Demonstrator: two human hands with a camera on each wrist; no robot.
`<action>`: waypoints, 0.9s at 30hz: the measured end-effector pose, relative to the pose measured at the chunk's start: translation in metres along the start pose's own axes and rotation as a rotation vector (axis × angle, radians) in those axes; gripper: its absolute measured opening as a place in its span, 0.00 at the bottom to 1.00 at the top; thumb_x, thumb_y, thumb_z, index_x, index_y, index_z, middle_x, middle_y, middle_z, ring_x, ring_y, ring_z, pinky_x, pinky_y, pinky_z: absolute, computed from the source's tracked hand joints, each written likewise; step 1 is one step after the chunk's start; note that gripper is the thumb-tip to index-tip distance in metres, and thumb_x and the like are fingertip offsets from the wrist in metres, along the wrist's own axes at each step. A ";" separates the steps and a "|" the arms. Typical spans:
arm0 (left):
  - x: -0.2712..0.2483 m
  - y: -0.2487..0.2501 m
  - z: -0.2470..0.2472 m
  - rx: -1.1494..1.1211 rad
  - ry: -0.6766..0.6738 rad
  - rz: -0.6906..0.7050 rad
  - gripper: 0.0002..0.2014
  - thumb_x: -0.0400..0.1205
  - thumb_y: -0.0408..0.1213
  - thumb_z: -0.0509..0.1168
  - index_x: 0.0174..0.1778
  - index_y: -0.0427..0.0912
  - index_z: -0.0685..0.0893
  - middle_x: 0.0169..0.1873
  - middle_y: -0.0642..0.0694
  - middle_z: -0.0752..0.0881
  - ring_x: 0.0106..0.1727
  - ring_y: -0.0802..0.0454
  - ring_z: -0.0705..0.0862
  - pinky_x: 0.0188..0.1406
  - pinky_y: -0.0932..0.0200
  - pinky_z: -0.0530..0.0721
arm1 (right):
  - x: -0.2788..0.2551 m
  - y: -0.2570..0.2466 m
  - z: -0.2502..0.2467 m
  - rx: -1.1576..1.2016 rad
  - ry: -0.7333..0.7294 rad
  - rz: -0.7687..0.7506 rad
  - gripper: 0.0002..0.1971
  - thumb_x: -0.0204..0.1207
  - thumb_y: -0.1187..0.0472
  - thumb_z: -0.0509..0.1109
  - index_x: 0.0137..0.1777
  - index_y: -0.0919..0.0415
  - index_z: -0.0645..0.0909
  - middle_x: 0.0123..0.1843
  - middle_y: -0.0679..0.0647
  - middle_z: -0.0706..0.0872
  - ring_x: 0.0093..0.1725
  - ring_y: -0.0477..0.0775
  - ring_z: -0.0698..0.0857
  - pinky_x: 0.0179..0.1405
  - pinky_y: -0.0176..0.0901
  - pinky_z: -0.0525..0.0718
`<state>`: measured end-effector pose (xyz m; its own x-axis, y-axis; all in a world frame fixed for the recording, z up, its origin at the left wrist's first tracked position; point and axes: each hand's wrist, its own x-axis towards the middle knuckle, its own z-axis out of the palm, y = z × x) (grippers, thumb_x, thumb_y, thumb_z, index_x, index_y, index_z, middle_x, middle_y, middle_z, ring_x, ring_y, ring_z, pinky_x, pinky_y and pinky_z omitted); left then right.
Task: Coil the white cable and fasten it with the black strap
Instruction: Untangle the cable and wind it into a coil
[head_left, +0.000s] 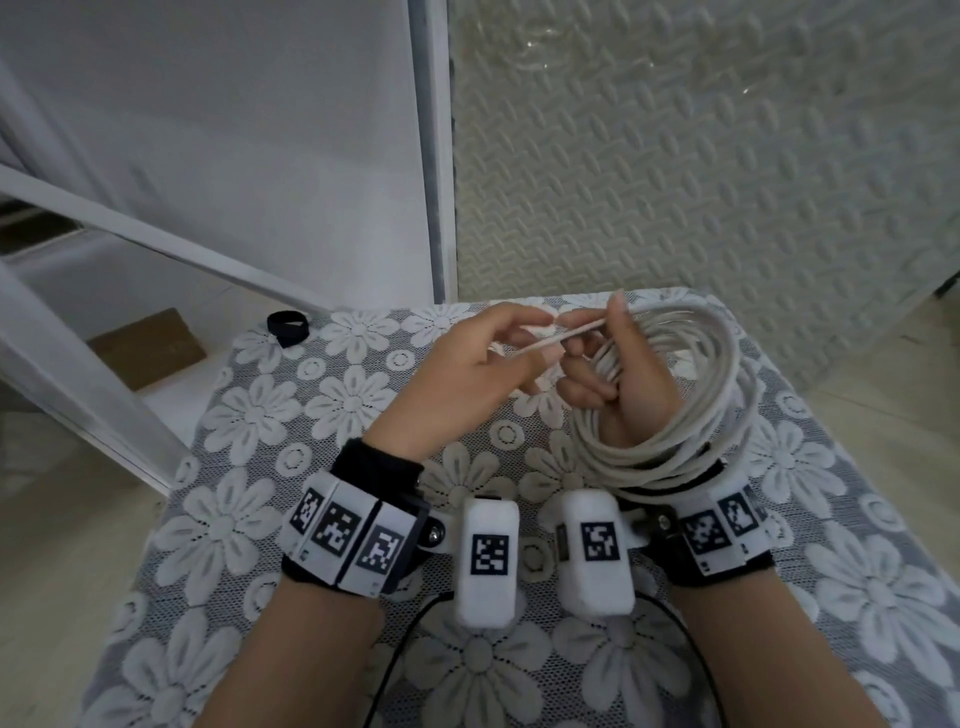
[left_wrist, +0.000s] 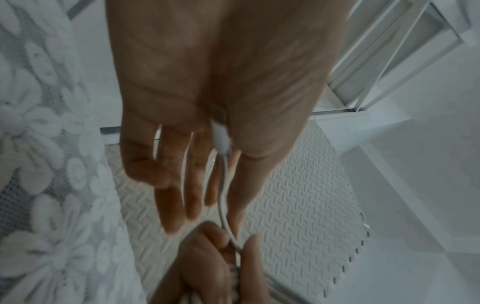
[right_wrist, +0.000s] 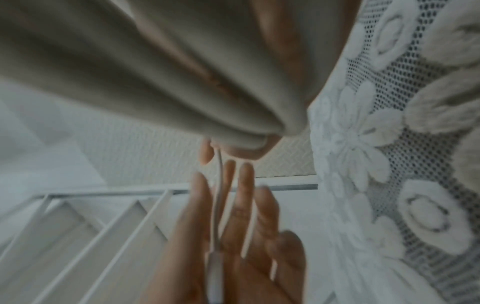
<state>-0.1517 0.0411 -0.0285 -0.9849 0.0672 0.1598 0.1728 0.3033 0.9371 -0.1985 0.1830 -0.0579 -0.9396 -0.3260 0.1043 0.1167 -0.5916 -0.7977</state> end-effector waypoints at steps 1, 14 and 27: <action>0.000 -0.001 -0.001 -0.001 -0.022 -0.018 0.10 0.81 0.38 0.67 0.57 0.43 0.84 0.43 0.49 0.88 0.33 0.53 0.88 0.33 0.63 0.78 | 0.000 -0.003 -0.002 0.048 0.032 -0.010 0.24 0.84 0.49 0.51 0.38 0.62 0.83 0.27 0.53 0.74 0.13 0.38 0.61 0.12 0.27 0.63; 0.002 -0.006 0.000 0.068 0.033 -0.050 0.09 0.82 0.34 0.66 0.54 0.47 0.88 0.33 0.52 0.90 0.25 0.55 0.85 0.28 0.70 0.78 | 0.005 -0.003 -0.011 0.301 0.143 0.020 0.26 0.83 0.47 0.54 0.35 0.62 0.86 0.29 0.55 0.74 0.16 0.41 0.66 0.15 0.30 0.68; -0.004 -0.004 -0.002 0.269 -0.144 -0.054 0.07 0.80 0.41 0.69 0.42 0.47 0.92 0.35 0.56 0.91 0.29 0.60 0.86 0.33 0.69 0.82 | 0.010 -0.001 -0.026 0.292 0.184 0.084 0.23 0.73 0.46 0.60 0.19 0.53 0.76 0.39 0.49 0.88 0.37 0.45 0.87 0.40 0.38 0.86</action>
<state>-0.1488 0.0379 -0.0324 -0.9838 0.1727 0.0482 0.1368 0.5493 0.8244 -0.2164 0.1997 -0.0713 -0.9620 -0.2598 -0.0844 0.2580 -0.7627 -0.5930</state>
